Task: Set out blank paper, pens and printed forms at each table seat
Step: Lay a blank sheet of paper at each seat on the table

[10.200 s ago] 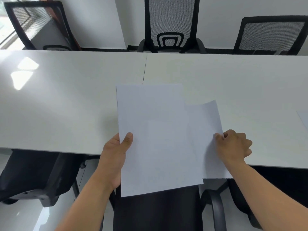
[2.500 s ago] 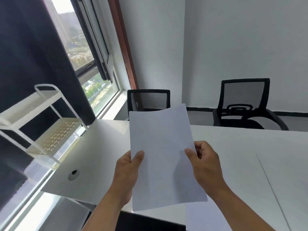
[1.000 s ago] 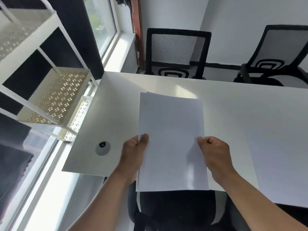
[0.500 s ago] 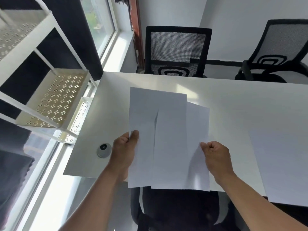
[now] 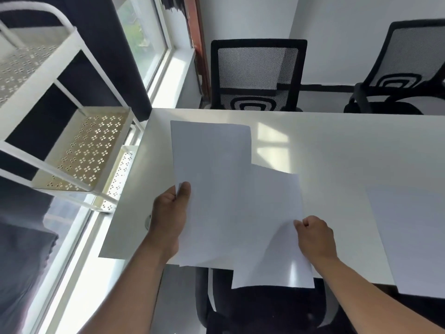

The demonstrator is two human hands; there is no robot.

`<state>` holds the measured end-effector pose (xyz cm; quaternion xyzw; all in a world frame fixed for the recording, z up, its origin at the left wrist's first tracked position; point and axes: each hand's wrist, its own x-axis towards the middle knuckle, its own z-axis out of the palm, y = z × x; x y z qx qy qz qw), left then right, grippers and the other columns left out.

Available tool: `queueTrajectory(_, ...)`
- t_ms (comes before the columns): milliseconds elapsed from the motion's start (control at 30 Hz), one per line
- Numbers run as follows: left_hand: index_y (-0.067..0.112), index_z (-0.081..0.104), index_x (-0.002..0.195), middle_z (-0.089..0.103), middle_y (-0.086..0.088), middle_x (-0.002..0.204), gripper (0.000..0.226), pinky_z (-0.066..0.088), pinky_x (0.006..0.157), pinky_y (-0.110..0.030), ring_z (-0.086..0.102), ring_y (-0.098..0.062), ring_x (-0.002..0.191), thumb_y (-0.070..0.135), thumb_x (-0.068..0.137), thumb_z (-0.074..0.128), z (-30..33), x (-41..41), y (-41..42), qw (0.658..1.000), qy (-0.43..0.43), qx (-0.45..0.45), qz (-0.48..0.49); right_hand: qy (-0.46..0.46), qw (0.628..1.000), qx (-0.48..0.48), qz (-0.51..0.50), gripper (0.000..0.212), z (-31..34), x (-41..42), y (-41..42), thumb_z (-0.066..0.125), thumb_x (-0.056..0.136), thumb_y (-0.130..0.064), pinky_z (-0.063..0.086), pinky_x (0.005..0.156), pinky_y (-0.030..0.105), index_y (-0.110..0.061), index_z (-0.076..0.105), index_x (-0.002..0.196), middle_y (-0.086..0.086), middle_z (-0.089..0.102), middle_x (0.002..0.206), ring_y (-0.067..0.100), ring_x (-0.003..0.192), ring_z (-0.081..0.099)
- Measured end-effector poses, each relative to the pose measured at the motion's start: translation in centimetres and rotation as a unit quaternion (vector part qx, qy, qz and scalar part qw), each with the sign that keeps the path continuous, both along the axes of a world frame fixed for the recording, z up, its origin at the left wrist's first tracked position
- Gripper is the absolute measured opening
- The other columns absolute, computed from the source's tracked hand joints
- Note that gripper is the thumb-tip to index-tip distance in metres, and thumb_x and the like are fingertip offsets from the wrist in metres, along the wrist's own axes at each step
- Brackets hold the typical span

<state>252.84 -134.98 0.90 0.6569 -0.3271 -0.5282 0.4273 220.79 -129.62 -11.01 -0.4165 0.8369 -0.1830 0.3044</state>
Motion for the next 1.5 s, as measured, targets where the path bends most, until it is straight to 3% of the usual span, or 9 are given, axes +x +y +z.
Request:
queueTrajectory(167, 0.026, 0.08, 0.107, 0.085, 0.006, 0.103, 0.025, 0.064, 0.097, -0.048, 0.078, -0.027, 0.108, 0.038, 0.112, 0.06, 1.0, 0.0, 0.0, 1.0, -0.011, 0.003, -0.004, 0.005, 1.0, 0.02, -0.002, 0.045, -0.2, 0.1, -0.8, 0.06, 0.105, -0.02, 0.027, 0.057, 0.036, -0.017, 0.033, 0.069, 0.002, 0.036, 0.061, 0.022, 0.057, 0.033)
queueTrajectory(333, 0.022, 0.081, 0.107, 0.083, -0.006, 0.112, 0.027, 0.06, 0.105, -0.058, 0.075, -0.036, 0.115, 0.039, 0.112, 0.06, 1.4, -0.2, 0.0, 1.0, 0.0, -0.001, -0.011, 0.003, 0.999, 0.037, -0.01, 0.04, -0.7, 0.1, -1.3, 0.062, 0.103, -0.022, 0.034, 0.059, 0.036, -0.012, 0.041, 0.071, 0.006, 0.047, 0.065, 0.025, 0.06, 0.041)
queueTrajectory(533, 0.003, 0.074, 0.111, 0.081, -0.01, 0.107, 0.038, 0.058, 0.104, -0.058, 0.07, -0.027, 0.1, 0.039, 0.111, 0.063, 0.7, -0.6, 0.2, 1.0, 0.014, 0.002, -0.021, -0.005, 0.999, 0.04, -0.016, 0.037, -1.1, 0.9, -2.3, 0.062, 0.105, -0.024, 0.042, 0.063, 0.037, -0.01, 0.049, 0.074, 0.009, 0.054, 0.069, 0.026, 0.063, 0.049)
queueTrajectory(667, 0.015, 0.079, 0.112, 0.084, -0.005, 0.112, 0.025, 0.065, 0.092, -0.043, 0.08, -0.028, 0.109, 0.031, 0.112, 0.06, 0.2, -1.1, 0.4, 0.999, 0.029, 0.012, -0.022, -0.01, 0.999, 0.047, -0.025, 0.039, -1.3, 1.1, -2.8, 0.062, 0.105, -0.025, 0.042, 0.063, 0.037, -0.01, 0.048, 0.072, 0.008, 0.054, 0.067, 0.027, 0.063, 0.049)
queueTrajectory(767, 0.012, 0.079, 0.114, 0.084, -0.007, 0.113, 0.027, 0.064, 0.096, -0.047, 0.079, -0.031, 0.11, 0.031, 0.112, 0.06, -0.2, -1.3, 0.5, 0.999, 0.031, 0.014, -0.023, -0.002, 0.998, 0.052, -0.02, 0.042, -1.6, 1.0, -3.0, 0.062, 0.105, -0.027, 0.041, 0.062, 0.037, -0.013, 0.044, 0.07, 0.005, 0.049, 0.064, 0.026, 0.06, 0.046)
queueTrajectory(967, 0.02, 0.075, 0.095, 0.078, 0.02, 0.07, 0.025, 0.055, 0.056, -0.01, 0.072, 0.007, 0.062, 0.025, 0.113, 0.057, -0.4, -2.0, 0.7, 0.998, 0.018, 0.021, -0.059, 0.01, 0.999, 0.05, -0.017, 0.043, -2.1, 0.6, -2.9, 0.061, 0.102, -0.034, 0.037, 0.058, 0.034, -0.015, 0.041, 0.068, 0.002, 0.044, 0.061, 0.025, 0.056, 0.043)
queueTrajectory(1167, 0.019, 0.079, 0.103, 0.085, 0.008, 0.09, 0.025, 0.067, 0.074, -0.028, 0.08, -0.01, 0.084, 0.03, 0.112, 0.059, -1.0, -2.2, 0.5, 0.998, 0.014, 0.025, -0.05, 0.091, 0.996, -0.014, -0.006, 0.037, -0.7, 1.6, -2.4, 0.055, 0.104, -0.045, 0.051, 0.094, 0.048, -0.01, 0.065, 0.109, 0.012, 0.061, 0.113, 0.034, 0.109, 0.055)
queueTrajectory(1333, 0.02, 0.08, 0.105, 0.086, 0.0, 0.103, 0.025, 0.064, 0.094, -0.045, 0.08, -0.02, 0.096, 0.033, 0.112, 0.06, -0.1, -2.7, 0.6, 0.998, 0.022, 0.045, -0.041, -0.241, 0.968, -0.067, 0.035, 0.061, 3.7, 4.5, -3.9, 0.037, 0.11, -0.067, 0.046, 0.08, 0.037, -0.014, 0.065, 0.097, 0.002, 0.07, 0.098, 0.022, 0.091, 0.064)
queueTrajectory(1500, 0.019, 0.08, 0.105, 0.085, -0.001, 0.103, 0.025, 0.063, 0.094, -0.046, 0.078, -0.022, 0.096, 0.034, 0.111, 0.061, 1.3, -3.0, 0.8, 0.998, 0.021, 0.04, -0.037, -0.559, 0.828, -0.012, -0.048, 0.047, 7.9, 4.9, -5.4, 0.051, 0.112, -0.049, 0.054, 0.106, 0.047, -0.015, 0.075, 0.135, 0.011, 0.078, 0.131, 0.03, 0.118, 0.074)
